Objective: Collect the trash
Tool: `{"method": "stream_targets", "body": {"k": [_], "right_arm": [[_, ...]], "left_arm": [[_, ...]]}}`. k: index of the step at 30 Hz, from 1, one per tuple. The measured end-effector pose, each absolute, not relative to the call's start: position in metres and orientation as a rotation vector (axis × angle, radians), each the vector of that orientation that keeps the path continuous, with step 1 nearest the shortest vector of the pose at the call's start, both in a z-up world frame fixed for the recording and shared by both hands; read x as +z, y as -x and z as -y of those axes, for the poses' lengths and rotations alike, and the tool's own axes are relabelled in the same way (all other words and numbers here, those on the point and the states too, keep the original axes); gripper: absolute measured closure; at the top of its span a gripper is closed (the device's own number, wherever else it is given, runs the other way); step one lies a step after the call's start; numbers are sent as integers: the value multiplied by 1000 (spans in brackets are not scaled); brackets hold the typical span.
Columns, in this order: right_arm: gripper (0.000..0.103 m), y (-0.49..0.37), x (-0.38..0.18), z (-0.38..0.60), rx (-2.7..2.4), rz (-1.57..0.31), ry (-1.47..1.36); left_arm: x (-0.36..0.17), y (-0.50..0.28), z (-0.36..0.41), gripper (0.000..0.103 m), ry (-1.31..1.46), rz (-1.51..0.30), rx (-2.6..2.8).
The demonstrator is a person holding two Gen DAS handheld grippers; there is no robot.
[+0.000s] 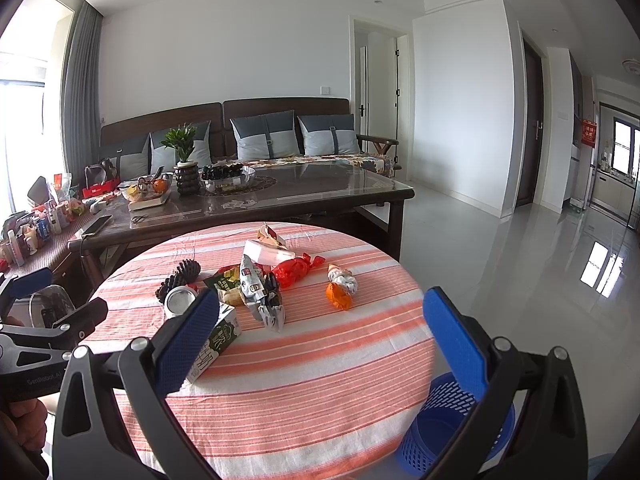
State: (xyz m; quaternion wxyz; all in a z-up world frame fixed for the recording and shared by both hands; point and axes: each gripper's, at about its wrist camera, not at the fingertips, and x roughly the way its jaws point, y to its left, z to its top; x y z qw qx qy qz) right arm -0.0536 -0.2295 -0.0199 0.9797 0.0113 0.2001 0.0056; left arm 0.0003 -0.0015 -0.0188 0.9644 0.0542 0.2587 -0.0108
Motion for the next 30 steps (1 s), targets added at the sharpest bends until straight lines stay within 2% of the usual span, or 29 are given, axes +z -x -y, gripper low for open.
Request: {"method": "stream_targets", "body": {"k": [30], "right_arm": [[5,54,-22,229,11,-407,-19]], "left_arm": [[-20,0,1,4,-112,-526,-20]]}}
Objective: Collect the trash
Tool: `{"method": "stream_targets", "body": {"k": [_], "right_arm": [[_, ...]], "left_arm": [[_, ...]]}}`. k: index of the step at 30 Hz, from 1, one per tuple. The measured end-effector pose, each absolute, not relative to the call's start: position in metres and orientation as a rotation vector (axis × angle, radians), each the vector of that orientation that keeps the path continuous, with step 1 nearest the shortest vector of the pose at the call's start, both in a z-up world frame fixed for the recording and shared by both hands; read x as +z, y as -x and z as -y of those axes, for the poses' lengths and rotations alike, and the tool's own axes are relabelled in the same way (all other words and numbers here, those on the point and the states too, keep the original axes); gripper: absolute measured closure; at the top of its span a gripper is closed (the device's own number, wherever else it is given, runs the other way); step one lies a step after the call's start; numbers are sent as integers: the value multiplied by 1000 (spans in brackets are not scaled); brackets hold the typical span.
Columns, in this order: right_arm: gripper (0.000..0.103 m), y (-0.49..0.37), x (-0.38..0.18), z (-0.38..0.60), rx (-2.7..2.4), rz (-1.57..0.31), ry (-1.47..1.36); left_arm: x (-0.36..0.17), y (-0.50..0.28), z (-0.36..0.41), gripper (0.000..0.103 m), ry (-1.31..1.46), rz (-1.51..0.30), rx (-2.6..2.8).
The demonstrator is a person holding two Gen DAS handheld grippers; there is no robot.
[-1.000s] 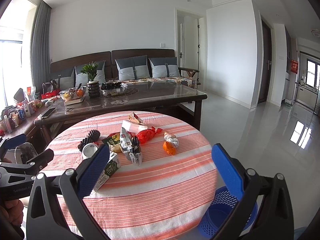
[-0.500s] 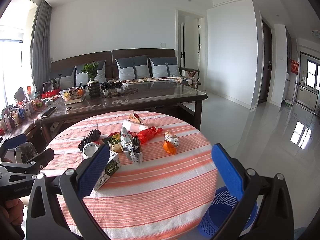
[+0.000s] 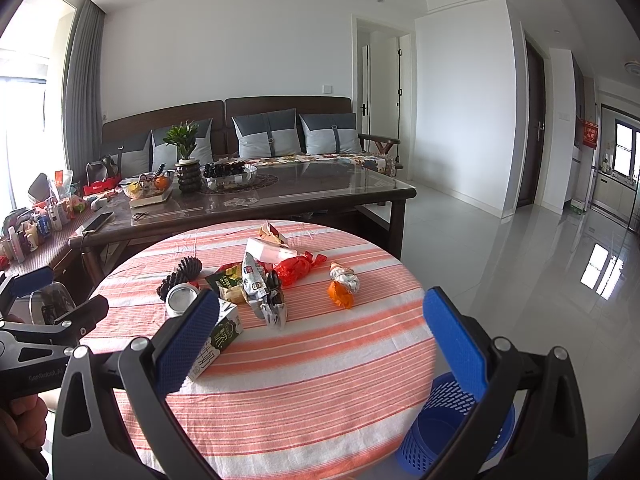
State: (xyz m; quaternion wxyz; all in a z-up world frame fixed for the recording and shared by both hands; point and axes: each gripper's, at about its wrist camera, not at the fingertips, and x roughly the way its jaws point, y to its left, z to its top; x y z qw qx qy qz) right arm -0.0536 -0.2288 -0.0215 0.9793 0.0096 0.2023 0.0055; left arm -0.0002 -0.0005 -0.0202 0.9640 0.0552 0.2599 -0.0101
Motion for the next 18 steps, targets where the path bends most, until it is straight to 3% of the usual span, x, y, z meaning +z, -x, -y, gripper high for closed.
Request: {"method": "stream_targets", "body": {"k": [18], "right_arm": [[5,59,-27,225,15,-420,0]], "left_arm": [[-33,-5,-22,4,-108,-577,-1]]}}
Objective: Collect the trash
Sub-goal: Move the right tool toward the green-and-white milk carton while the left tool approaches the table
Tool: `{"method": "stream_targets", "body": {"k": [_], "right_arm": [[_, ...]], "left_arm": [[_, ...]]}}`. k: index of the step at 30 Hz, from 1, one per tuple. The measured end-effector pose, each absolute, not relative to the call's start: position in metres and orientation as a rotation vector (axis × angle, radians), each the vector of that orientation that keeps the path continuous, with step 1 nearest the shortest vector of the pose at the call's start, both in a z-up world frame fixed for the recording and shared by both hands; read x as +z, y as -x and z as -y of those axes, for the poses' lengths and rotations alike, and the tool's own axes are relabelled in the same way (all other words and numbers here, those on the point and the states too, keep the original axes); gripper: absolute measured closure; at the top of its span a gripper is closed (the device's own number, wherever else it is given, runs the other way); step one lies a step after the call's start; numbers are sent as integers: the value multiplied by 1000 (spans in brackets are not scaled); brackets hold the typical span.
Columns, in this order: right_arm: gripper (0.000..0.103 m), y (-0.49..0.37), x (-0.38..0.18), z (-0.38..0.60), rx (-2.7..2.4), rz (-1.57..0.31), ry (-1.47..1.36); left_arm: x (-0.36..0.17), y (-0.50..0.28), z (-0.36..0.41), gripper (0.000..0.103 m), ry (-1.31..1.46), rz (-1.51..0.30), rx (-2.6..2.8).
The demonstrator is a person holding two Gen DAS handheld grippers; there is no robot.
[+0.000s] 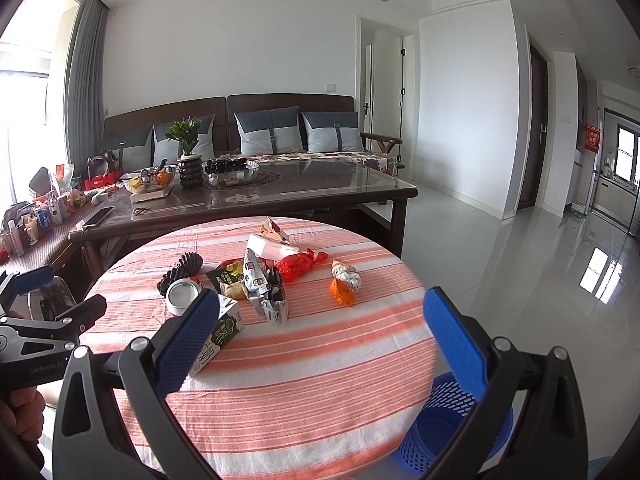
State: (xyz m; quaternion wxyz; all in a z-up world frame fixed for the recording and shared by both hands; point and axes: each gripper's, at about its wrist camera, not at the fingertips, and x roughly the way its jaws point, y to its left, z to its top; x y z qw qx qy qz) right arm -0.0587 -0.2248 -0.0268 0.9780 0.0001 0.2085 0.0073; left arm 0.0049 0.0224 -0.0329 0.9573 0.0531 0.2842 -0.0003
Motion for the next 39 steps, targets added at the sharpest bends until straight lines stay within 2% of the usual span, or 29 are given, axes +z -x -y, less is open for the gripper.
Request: {"method": "stream_targets", "body": {"k": [11,23,32,39], "right_arm": [[5,47,-34,202,50,-461,10],[5,26,-84,154,188,-630,24],[5,2,-102,114,260,-706,31],[4,-56,-113,81,283,-778,-32]], "left_arm": [[-80,-34,-64,4,-96,-711,87],[-146,-77,-79,5,-127,-860,131],[-162,-89,-88,4,-114,-895,139],[-162,-89,-89,4,-105,-896,137]]}}
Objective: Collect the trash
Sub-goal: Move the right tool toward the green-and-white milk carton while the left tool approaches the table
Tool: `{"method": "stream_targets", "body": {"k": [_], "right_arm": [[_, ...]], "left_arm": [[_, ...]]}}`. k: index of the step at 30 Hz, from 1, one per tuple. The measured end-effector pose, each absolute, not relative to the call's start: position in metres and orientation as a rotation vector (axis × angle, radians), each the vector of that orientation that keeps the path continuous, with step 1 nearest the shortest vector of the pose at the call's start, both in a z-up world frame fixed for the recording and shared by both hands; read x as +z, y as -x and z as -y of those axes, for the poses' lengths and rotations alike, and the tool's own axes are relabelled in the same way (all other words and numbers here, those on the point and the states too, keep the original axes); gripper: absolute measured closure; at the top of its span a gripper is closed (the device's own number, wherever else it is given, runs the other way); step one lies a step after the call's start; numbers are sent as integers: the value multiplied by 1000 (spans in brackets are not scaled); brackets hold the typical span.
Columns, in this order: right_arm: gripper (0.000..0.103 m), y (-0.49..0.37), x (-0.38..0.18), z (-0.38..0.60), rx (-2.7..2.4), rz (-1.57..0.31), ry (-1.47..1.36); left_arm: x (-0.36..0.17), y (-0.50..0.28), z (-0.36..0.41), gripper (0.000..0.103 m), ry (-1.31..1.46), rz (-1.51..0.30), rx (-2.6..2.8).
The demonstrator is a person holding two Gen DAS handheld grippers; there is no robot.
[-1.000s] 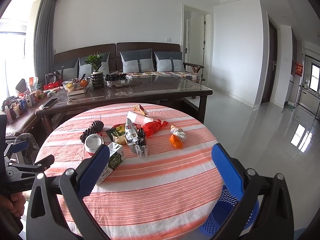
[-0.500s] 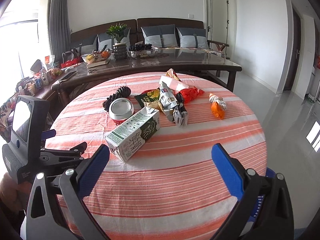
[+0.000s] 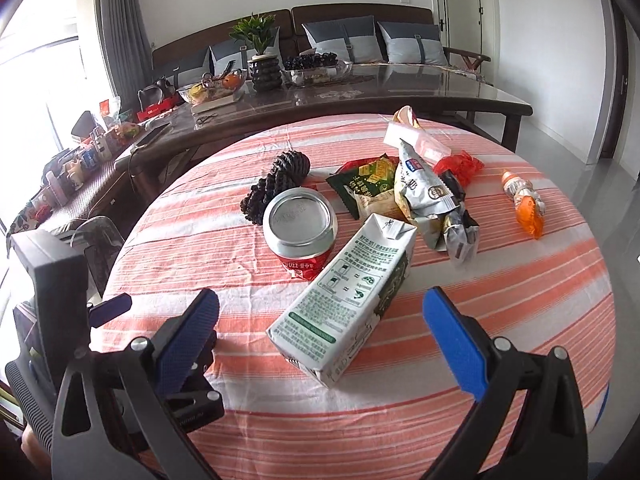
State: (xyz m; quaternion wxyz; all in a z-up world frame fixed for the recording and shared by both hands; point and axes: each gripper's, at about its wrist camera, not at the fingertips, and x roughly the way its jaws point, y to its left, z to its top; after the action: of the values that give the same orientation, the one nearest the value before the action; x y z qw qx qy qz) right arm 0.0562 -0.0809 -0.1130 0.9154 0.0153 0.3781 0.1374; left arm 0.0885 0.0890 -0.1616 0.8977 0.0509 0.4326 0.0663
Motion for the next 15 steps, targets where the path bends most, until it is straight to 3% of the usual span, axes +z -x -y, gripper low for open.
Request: {"method": "stream_targets", "body": {"k": [9,13,15], "right_arm": [[6,-70,-141,120,293,-935,-270],[27,-57,-140,152,327,-914,-410],[29,-52,-138,165,331,-909,-466]], "left_arm": [[-160,-87,-86,4,-138,-884,151],[-159,-86,-76,4,-207,-860,172],[-159,-85,-72,4,-240,-853,184]]}}
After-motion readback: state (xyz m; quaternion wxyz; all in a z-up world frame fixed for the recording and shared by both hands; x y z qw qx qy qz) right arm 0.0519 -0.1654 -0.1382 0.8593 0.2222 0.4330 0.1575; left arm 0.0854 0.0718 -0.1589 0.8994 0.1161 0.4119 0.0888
